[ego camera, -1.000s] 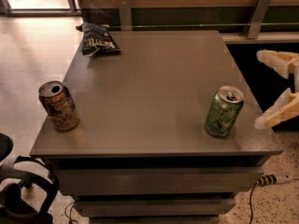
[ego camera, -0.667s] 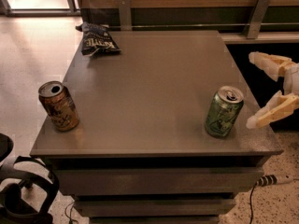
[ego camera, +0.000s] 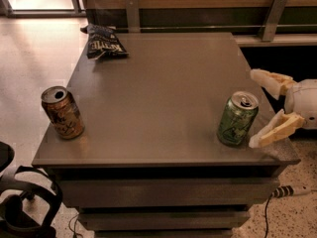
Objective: Move green can near blue chip bag
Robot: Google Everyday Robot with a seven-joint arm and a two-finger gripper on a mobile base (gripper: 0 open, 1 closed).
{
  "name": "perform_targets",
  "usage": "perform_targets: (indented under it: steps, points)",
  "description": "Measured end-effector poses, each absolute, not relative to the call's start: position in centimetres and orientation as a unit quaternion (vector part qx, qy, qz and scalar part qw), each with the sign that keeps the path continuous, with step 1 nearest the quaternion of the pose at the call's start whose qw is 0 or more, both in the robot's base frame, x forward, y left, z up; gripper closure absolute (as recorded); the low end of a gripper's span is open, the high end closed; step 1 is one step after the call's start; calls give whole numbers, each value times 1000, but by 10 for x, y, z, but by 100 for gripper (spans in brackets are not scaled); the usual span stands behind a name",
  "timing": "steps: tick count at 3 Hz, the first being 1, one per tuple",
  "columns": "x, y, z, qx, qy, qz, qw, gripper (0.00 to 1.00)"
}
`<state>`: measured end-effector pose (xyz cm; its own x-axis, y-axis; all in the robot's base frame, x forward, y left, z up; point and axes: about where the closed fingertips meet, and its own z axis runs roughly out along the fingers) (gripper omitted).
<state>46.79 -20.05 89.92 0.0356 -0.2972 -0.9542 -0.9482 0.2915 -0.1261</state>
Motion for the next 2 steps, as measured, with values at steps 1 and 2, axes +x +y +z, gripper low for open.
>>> perform_targets:
  steps: [1,2]
  points:
    - [461,-195,889,-500,618,330,509,0]
    - [457,-187,883,-502,610,344,507,18]
